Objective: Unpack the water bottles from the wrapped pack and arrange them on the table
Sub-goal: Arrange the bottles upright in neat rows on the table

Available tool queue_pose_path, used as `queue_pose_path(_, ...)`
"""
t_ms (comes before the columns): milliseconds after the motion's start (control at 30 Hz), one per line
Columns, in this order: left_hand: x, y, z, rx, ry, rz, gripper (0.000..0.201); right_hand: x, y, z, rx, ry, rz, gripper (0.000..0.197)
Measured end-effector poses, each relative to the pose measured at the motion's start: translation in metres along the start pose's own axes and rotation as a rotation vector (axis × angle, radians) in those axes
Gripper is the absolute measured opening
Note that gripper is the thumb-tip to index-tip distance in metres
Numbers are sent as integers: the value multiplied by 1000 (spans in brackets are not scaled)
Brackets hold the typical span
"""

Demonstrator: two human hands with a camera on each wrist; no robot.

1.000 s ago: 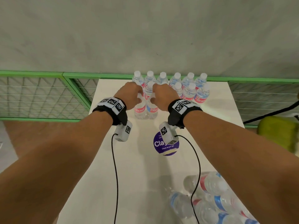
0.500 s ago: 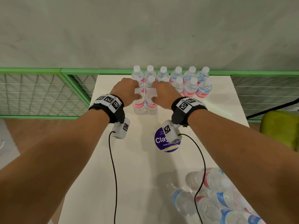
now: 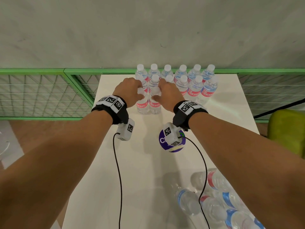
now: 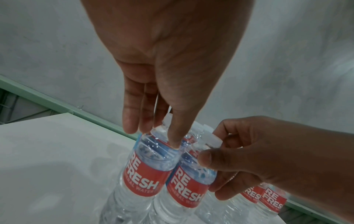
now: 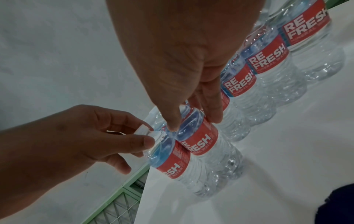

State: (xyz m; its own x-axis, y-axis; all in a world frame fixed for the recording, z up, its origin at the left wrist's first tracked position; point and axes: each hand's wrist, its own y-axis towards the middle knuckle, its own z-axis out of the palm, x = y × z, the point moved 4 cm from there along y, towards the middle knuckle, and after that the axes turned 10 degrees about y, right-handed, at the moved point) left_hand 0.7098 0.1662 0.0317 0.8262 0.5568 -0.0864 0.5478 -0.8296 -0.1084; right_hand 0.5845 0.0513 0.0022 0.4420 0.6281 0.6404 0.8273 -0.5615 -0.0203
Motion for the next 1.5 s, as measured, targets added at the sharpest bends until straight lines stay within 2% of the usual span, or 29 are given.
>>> queue_pose_path(300,0,-2,3,2,-7,-9,39,-6,-2,0,-3,51,20,53)
queue_pose_path(433,1,-9,2,0,-80,-34,58,-3,-10,-10,14,89,54,63)
queue_pose_path(533,3,-21,-9,-74,-121,-47,67,-1,-21,-29,3,86,84,62)
queue_pose_path(633,-3,-41,-27,-154,-161,-39,56,2,-43,-55,2,10,98,55)
queue_pose_path(733,-22,-72,-43,-170,-208,20,41,1,-78,-82,16,-106,91,43)
queue_pose_path(933,-87,-158,-39,-59,-300,228,32,-5,-179,-104,201,-287,149,44)
queue_pose_path(1100,-137,-225,-19,91,-246,381,31,-18,-258,-105,260,-344,223,38)
queue_pose_path(1233,-169,-262,0,182,-168,411,37,-29,-304,-99,278,-407,237,35)
queue_pose_path(1367,-192,-291,23,276,-115,441,46,-43,-331,-89,231,-391,230,40)
queue_pose_path(1500,-199,-304,40,236,-61,412,43,-46,-341,-85,168,-411,172,39)
